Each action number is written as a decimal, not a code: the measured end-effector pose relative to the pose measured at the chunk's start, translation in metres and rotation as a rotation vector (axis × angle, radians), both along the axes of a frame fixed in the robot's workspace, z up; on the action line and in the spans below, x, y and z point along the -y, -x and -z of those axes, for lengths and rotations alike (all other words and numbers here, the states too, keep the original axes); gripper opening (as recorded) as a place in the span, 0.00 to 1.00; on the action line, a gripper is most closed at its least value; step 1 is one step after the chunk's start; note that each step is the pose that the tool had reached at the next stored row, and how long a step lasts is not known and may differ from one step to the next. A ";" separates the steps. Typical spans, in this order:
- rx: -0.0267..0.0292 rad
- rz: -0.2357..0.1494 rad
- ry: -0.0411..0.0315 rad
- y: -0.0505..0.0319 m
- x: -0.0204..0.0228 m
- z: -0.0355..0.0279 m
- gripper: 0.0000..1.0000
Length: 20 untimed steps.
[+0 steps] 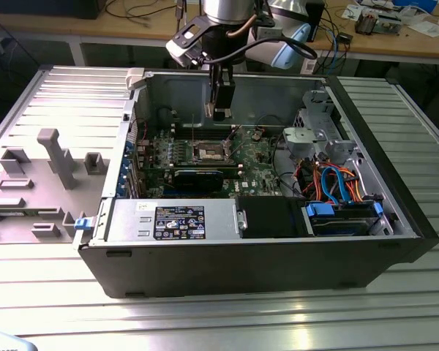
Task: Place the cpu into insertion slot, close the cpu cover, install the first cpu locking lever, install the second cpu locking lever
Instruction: 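Place the cpu into insertion slot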
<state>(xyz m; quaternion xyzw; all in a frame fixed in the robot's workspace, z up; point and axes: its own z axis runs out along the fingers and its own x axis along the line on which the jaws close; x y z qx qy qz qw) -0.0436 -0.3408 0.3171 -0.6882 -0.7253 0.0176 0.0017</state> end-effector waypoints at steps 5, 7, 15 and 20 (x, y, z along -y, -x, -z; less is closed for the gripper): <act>0.0000 0.000 0.0000 0.0000 0.0000 0.0007 0.55; 0.0000 0.000 0.0000 0.0000 0.0000 0.0011 0.55; 0.0000 0.000 0.0000 0.0000 0.0000 0.0029 0.55; 0.0000 0.000 0.0000 0.0000 0.0000 0.0052 0.55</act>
